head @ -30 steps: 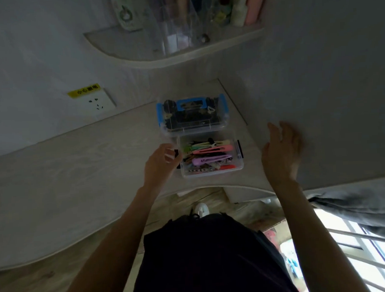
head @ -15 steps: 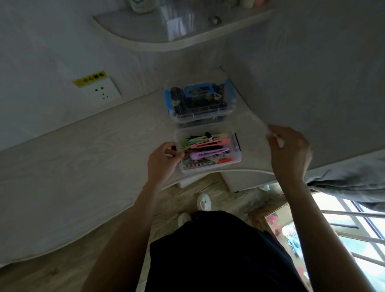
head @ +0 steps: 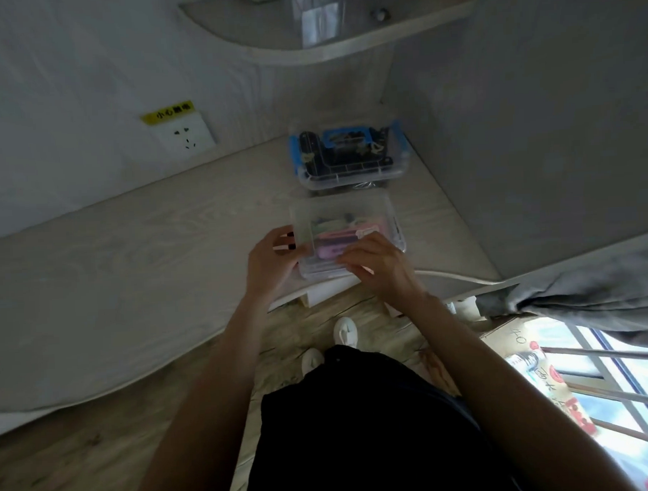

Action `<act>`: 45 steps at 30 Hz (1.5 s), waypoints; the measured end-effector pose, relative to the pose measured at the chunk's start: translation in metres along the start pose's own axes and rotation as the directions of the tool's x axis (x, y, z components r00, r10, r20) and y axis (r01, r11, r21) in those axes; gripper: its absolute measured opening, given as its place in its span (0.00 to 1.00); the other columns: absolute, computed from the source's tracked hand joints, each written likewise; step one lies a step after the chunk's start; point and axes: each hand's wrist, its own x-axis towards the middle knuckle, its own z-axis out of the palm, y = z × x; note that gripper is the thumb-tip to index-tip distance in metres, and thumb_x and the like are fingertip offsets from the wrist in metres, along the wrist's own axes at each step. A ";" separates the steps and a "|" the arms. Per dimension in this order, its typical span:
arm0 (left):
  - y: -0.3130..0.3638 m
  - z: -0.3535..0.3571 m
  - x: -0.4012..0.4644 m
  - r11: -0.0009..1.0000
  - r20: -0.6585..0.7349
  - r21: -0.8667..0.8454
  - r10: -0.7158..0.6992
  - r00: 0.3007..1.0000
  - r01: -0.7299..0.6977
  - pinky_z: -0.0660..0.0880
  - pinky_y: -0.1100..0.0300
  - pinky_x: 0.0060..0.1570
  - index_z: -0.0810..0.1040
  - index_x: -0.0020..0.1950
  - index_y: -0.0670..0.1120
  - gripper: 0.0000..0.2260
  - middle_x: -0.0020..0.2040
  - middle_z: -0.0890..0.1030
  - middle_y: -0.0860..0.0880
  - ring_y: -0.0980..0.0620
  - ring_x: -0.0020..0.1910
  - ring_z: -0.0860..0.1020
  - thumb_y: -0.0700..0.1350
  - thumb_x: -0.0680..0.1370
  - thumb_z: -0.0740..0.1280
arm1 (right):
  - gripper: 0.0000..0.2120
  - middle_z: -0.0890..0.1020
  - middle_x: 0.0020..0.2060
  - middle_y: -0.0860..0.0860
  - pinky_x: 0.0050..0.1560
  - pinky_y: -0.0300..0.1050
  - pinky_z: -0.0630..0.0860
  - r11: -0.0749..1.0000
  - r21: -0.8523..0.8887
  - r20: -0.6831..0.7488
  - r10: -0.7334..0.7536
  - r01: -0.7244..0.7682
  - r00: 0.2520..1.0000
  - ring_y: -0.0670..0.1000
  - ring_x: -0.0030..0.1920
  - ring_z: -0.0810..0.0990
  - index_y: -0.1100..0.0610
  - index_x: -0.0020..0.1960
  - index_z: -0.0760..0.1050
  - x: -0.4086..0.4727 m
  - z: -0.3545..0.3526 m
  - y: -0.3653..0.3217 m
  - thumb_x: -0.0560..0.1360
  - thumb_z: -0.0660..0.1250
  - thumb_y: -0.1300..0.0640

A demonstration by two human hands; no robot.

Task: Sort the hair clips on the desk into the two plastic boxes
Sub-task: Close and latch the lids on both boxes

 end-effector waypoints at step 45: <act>0.006 0.009 -0.015 0.917 -0.056 0.372 0.175 0.983 -0.142 0.70 0.73 0.41 0.79 0.57 0.51 0.12 0.47 0.81 0.50 0.60 0.38 0.77 0.49 0.74 0.68 | 0.22 0.77 0.56 0.55 0.53 0.44 0.73 0.556 0.355 0.022 0.799 -0.752 0.601 0.53 0.52 0.77 0.54 0.67 0.70 0.001 -0.011 0.021 0.74 0.67 0.60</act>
